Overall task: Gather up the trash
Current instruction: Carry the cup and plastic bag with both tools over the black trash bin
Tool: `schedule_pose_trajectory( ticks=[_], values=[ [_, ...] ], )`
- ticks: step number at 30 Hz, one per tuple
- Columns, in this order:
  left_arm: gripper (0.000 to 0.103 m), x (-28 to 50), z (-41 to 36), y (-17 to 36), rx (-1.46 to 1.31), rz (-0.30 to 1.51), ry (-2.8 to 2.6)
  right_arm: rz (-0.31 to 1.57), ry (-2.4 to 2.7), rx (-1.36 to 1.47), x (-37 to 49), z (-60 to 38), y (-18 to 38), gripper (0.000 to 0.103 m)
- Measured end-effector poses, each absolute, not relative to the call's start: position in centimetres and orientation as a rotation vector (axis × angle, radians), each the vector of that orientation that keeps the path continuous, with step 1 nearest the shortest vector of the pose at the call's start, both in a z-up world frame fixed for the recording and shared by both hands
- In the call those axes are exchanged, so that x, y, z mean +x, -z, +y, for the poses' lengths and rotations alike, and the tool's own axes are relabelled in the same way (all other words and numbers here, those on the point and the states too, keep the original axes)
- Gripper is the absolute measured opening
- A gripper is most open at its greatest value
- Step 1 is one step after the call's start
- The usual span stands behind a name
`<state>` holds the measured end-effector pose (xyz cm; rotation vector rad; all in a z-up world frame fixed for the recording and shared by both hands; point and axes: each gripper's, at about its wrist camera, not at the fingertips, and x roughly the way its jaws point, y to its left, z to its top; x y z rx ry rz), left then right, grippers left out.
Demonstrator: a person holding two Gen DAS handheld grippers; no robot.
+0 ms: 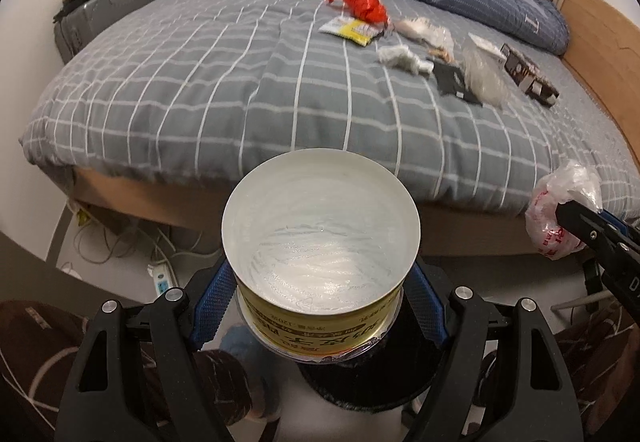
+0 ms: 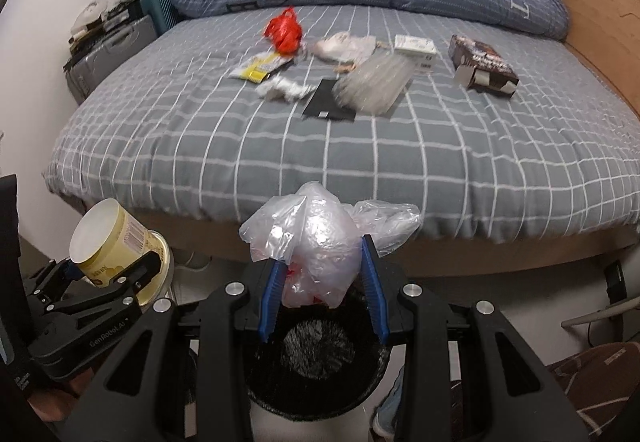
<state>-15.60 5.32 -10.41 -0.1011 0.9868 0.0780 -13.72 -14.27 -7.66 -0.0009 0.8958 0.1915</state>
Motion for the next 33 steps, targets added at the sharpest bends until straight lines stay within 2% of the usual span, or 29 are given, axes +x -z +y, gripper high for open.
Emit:
schedule_pose_trajectory(
  ticks=[33],
  values=[
    [0.076,-13.3,7.1,24.2,-0.081,1.224,-0.093,1.254,-0.229,-0.040,-10.3,-10.1,25.3,0.035]
  ],
)
